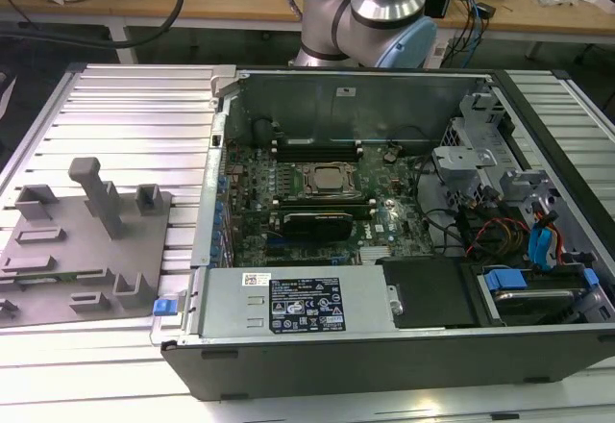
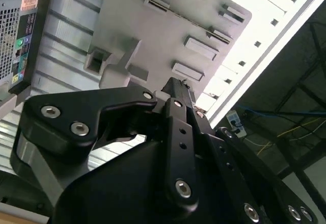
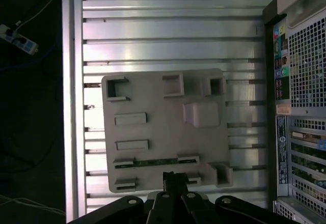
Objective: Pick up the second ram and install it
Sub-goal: 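Pick up the second ram and move it above second insertion slot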
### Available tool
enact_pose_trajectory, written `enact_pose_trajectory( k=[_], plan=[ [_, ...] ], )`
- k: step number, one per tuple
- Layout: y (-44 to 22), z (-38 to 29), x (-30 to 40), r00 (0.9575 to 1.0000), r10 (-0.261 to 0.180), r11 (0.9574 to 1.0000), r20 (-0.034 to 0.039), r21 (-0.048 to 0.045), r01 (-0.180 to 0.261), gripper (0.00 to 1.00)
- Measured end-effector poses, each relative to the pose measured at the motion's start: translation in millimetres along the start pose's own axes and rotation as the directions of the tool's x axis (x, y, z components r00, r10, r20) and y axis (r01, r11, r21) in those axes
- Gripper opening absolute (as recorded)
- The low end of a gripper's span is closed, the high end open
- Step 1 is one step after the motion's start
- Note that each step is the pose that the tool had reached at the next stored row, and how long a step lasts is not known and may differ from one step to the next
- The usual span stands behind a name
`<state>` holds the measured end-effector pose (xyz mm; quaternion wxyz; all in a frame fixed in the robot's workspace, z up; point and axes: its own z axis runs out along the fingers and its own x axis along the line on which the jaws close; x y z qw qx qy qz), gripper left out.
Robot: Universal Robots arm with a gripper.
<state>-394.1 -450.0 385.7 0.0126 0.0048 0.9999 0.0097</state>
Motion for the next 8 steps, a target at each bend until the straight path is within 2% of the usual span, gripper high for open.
enact_pose_trajectory(
  k=[1,3,5,7,8],
  plan=[
    [0.0,0.0,0.0,0.9996,-0.029,0.9996,-0.0005,-0.0008,0.029,0.11],
    [0.0,0.0,0.0,0.9959,-0.09,0.9959,-0.0016,-0.0024,0.09,0.11],
    [0.0,0.0,0.0,0.9904,-0.138,0.9904,-0.0024,-0.0037,0.138,0.11],
    [0.0,0.0,0.0,0.9859,-0.167,0.9859,-0.0029,-0.0045,0.167,0.11],
    [0.0,0.0,0.0,0.9812,-0.193,0.9811,-0.0033,-0.0052,0.193,0.11]
  ],
)
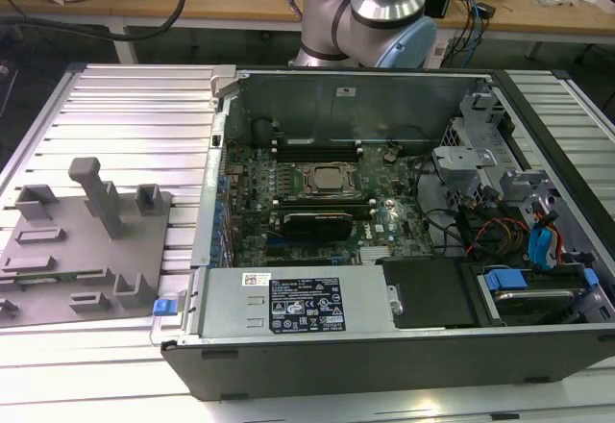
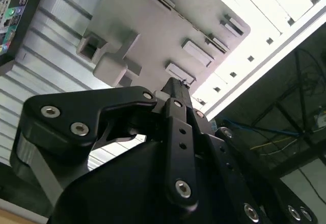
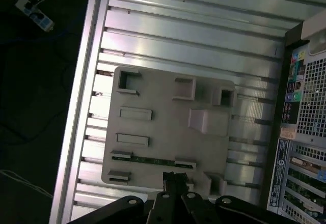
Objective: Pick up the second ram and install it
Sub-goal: 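Pick up the second ram and move it above second insertion slot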
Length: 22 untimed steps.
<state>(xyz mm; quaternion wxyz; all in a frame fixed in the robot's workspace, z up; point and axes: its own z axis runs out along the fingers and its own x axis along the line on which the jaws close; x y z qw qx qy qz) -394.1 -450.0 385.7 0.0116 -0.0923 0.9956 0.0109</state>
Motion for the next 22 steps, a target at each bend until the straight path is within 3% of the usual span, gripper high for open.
enact_pose_trajectory(
  k=[3,7,9,14,15,17,22],
  plan=[
    [0.0,0.0,0.0,0.9969,-0.078,0.9969,-0.0014,-0.002,0.078,0.11],
    [0.0,0.0,0.0,0.9917,-0.129,0.9917,-0.0023,-0.0034,0.129,0.11],
    [0.0,0.0,0.0,0.9854,-0.17,0.9854,-0.0029,-0.0045,0.17,0.11],
    [0.0,0.0,0.0,0.9737,-0.228,0.9737,-0.0038,-0.0062,0.228,0.11],
    [0.0,0.0,0.0,0.9682,-0.25,0.9682,-0.0041,-0.0069,0.25,0.11],
    [0.0,0.0,0.0,0.9625,-0.271,0.9625,-0.0043,-0.0076,0.271,0.11],
    [0.0,0.0,0.0,0.9255,-0.379,0.9254,-0.0055,-0.011,0.379,0.11]
  ],
)
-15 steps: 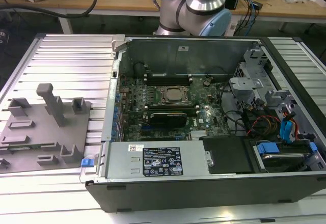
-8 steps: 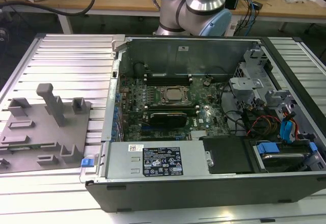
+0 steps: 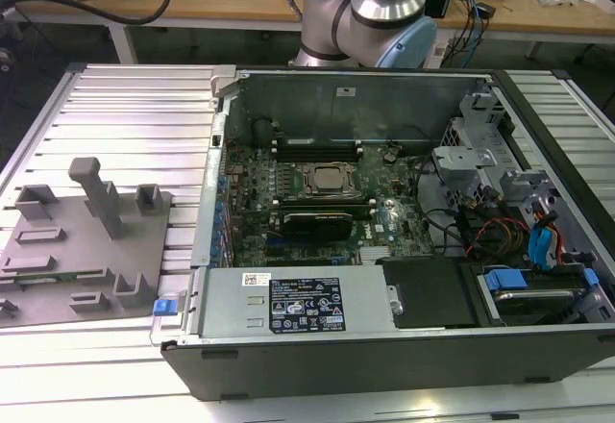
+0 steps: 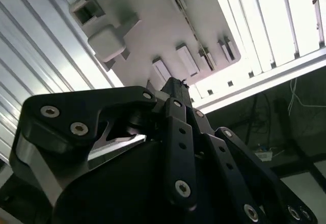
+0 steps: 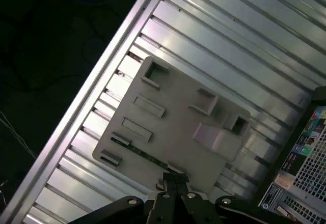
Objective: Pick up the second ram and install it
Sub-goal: 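Pick up the second ram and move it above second insertion slot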
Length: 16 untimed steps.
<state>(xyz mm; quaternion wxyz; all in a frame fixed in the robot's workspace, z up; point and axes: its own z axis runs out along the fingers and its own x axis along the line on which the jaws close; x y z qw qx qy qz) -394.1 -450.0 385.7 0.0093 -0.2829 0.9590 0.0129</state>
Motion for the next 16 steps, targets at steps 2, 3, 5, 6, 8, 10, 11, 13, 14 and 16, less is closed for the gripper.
enact_pose_trajectory(
  k=[2,3,5,6,8,10,11,13,14,16],
  plan=[
    [0.0,0.0,0.0,0.9992,-0.039,0.9992,-0.0007,-0.001,0.039,0.11],
    [0.0,0.0,0.0,0.9988,-0.05,0.9988,-0.0009,-0.0013,0.05,0.11],
    [0.0,0.0,0.0,0.9959,-0.09,0.9959,-0.0017,-0.0024,0.09,0.11],
    [0.0,0.0,0.0,0.9939,-0.11,0.9939,-0.002,-0.0029,0.11,0.11],
    [0.0,0.0,0.0,0.9871,-0.16,0.9871,-0.0028,-0.0043,0.16,0.11],
    [0.0,0.0,0.0,0.9801,-0.198,0.9801,-0.0034,-0.0054,0.198,0.11],
    [0.0,0.0,0.0,0.9749,-0.223,0.9749,-0.0038,-0.0061,0.223,0.11],
    [0.0,0.0,0.0,0.9662,-0.258,0.9662,-0.0042,-0.0072,0.258,0.11],
    [0.0,0.0,0.0,0.9638,-0.266,0.9638,-0.0043,-0.0074,0.266,0.11],
    [0.0,0.0,0.0,0.9533,-0.302,0.9533,-0.0047,-0.0086,0.302,0.11]
  ],
)
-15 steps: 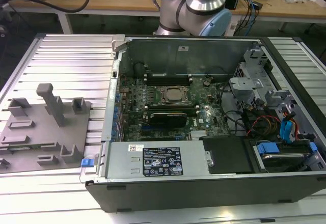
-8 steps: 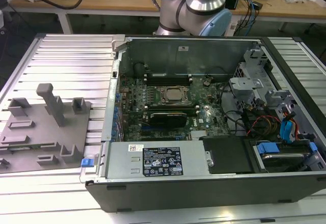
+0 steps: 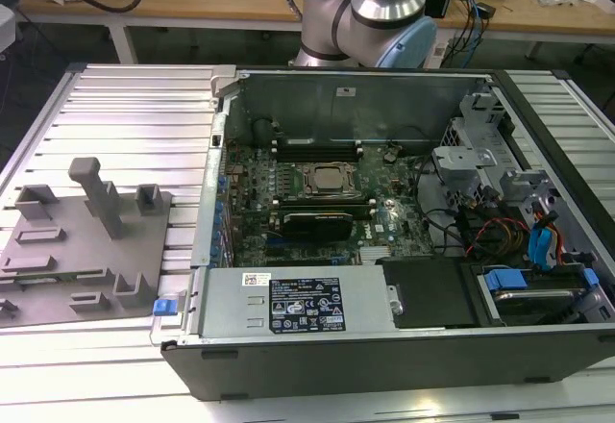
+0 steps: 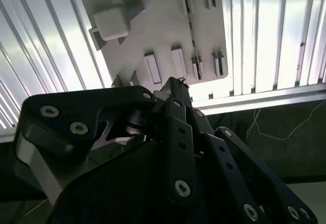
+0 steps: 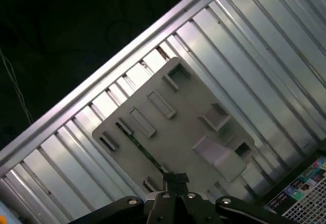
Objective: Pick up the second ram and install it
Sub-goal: 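Pick up the second ram and move it above second insertion slot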
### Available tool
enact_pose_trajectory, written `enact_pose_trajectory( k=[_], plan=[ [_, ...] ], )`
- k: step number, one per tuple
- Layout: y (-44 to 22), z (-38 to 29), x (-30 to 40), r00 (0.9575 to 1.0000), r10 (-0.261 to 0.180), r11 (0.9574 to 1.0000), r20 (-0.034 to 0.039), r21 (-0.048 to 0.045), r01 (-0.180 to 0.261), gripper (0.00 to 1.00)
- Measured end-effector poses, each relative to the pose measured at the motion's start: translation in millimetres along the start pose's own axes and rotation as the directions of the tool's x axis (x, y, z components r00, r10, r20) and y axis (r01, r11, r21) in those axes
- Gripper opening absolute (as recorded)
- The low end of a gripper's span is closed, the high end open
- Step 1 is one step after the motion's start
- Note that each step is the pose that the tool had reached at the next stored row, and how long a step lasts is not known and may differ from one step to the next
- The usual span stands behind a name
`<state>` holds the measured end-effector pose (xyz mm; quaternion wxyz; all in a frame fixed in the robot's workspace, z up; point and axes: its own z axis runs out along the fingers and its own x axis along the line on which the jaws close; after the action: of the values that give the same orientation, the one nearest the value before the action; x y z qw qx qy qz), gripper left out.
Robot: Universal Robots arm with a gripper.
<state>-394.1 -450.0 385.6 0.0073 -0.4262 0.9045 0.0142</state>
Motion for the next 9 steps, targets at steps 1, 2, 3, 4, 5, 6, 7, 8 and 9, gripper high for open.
enact_pose_trajectory(
  k=[1,2,3,4,5,6,7,8,9],
  plan=[
    [0.0,0.0,0.0,1.0,-0.009,1.0,-0.0002,-0.0002,0.009,0.11],
    [0.0,0.0,0.0,0.9995,-0.03,0.9995,-0.0006,-0.0007,0.03,0.11],
    [0.0,0.0,0.0,0.9986,-0.052,0.9986,-0.001,-0.0013,0.052,0.11],
    [0.0,0.0,0.0,0.9975,-0.07,0.9975,-0.0013,-0.0018,0.07,0.11],
    [0.0,0.0,0.0,0.9953,-0.097,0.9953,-0.0018,-0.0025,0.097,0.11],
    [0.0,0.0,0.0,0.9913,-0.131,0.9913,-0.0023,-0.0035,0.131,0.11],
    [0.0,0.0,0.0,0.9888,-0.149,0.9888,-0.0027,-0.0039,0.149,0.11],
    [0.0,0.0,0.0,0.9864,-0.164,0.9864,-0.0029,-0.0044,0.164,0.11],
    [0.0,0.0,0.0,0.983,-0.183,0.983,-0.0032,-0.005,0.183,0.11]
  ],
)
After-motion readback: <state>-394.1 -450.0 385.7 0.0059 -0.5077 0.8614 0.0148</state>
